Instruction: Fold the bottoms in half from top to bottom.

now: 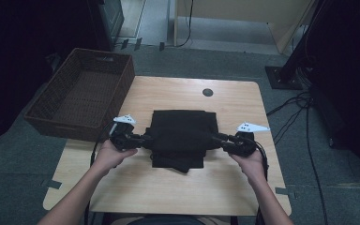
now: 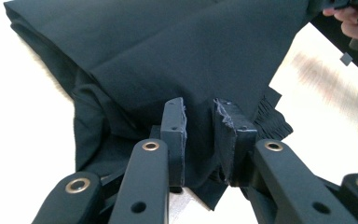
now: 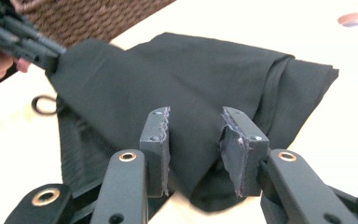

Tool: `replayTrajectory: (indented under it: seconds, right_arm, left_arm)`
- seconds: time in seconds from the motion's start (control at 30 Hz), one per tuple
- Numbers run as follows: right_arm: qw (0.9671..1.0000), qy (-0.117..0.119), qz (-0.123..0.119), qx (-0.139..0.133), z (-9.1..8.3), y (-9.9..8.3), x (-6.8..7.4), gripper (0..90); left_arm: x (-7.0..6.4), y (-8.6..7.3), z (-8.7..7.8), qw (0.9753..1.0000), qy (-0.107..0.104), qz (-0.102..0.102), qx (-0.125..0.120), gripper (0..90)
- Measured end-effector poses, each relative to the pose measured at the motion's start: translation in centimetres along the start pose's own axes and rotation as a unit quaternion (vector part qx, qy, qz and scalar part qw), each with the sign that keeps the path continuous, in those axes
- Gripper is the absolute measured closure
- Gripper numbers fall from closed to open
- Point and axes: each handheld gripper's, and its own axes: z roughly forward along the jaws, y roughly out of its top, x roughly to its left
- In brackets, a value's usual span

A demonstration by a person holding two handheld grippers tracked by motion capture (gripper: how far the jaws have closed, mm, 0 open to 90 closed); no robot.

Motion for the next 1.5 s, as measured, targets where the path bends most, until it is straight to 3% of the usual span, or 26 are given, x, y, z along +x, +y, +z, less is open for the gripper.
replayTrajectory:
  seconds: [0.2, 0.37, 0.53, 0.7, 0.97, 1.13, 1.2, 1.4, 1.5]
  right_arm:
    - [0.9998, -0.020, -0.002, -0.008, 1.1, 2.3, -0.9, 69.4]
    - [0.9996, -0.029, -0.001, 0.008, 3.4, 3.6, -1.5, 72.5]
    - [0.9994, -0.027, 0.006, 0.022, 5.3, 4.2, -1.5, 75.7]
    - [0.9980, -0.022, 0.004, 0.059, 6.6, 3.8, -0.9, 77.6]
    - [0.9963, -0.002, -0.014, 0.085, 6.4, 1.5, 1.2, 76.0]
    - [0.9950, 0.006, -0.023, 0.097, 6.0, 0.5, 1.9, 73.4]
    - [0.9948, 0.003, -0.024, 0.099, 5.6, 0.0, 2.1, 71.7]
    - [0.9987, -0.008, 0.002, 0.051, 4.6, 0.8, 2.3, 69.6]
    - [0.9989, -0.013, 0.002, 0.046, 4.9, 1.0, 3.1, 67.8]
  left_arm:
    - [0.0, -0.1, 0.6, 0.9999, -0.005, -0.002, 0.015, 79.2]
    - [-0.2, -0.3, 0.1, 1.0000, -0.002, -0.006, -0.001, 78.8]
    - [-0.1, 0.0, -0.4, 0.9999, 0.002, -0.010, -0.004, 73.3]
    - [0.5, 0.7, -1.6, 0.9995, 0.014, -0.015, -0.023, 63.0]
    - [1.4, 2.1, -2.3, 0.9987, 0.038, -0.016, -0.031, 54.5]
    - [2.0, 2.7, -1.8, 0.9983, 0.042, -0.027, -0.029, 52.5]
    - [2.2, 2.9, -0.9, 0.9984, 0.044, -0.028, -0.022, 52.5]
    - [2.0, 3.2, 1.0, 0.9988, 0.040, -0.028, -0.010, 51.4]
    - [1.8, 3.5, 1.9, 0.9991, 0.039, -0.016, -0.007, 52.6]
